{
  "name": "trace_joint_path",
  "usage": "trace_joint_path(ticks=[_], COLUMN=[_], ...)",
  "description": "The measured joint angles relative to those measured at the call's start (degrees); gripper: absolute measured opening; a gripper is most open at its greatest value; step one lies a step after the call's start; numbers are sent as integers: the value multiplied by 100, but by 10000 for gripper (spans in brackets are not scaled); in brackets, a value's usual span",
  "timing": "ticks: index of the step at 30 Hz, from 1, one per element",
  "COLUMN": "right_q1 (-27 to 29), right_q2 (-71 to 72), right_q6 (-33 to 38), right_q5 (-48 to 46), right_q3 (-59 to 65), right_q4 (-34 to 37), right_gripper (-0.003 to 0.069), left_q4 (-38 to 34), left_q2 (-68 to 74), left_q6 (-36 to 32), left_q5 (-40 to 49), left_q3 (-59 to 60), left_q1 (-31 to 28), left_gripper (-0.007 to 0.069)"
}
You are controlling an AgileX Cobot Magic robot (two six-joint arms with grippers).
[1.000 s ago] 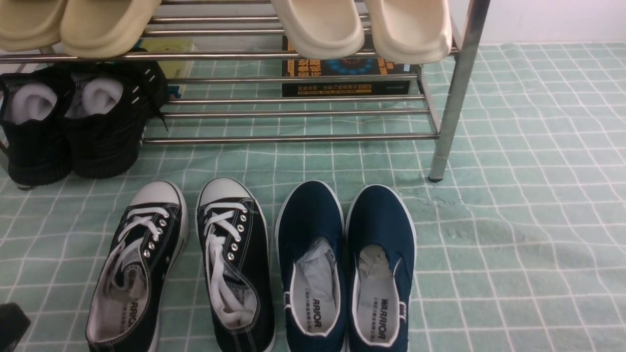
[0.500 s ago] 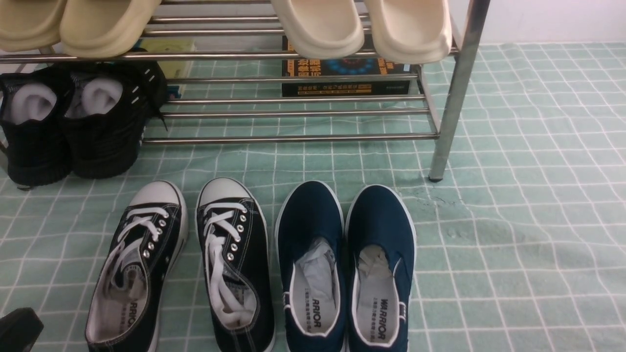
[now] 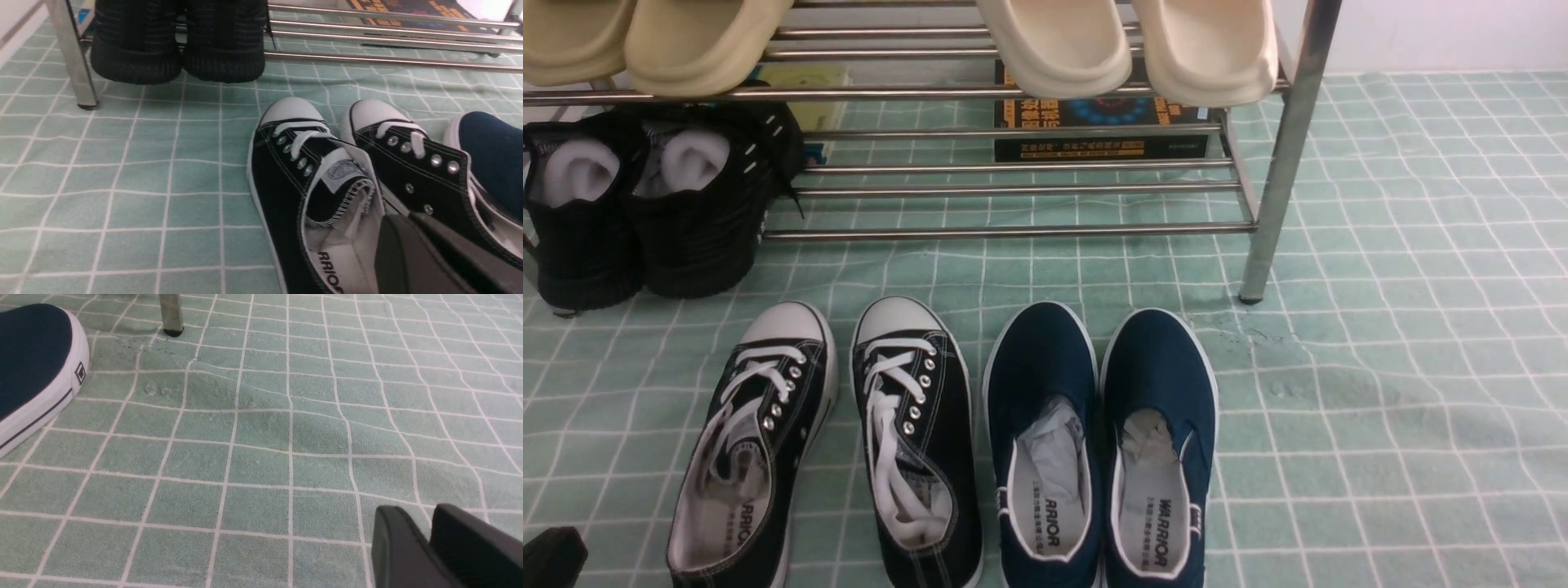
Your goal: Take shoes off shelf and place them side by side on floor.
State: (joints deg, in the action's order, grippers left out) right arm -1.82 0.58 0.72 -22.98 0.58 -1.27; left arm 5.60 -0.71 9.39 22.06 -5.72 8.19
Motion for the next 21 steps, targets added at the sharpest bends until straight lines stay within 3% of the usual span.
trace_joint_path(ticks=[6, 21], right_q1=[0, 0], right_q2=[0, 0], right_q6=[0, 0], right_q5=[0, -5], right_q3=[0, 0], right_q4=[0, 0], right_gripper=[165, 188], left_q4=[-342, -189], left_q2=[0, 0], left_q6=[-457, -321], left_q5=[-478, -176], left_q3=[705, 705], left_q1=[-616, -662], left_gripper=[33, 40])
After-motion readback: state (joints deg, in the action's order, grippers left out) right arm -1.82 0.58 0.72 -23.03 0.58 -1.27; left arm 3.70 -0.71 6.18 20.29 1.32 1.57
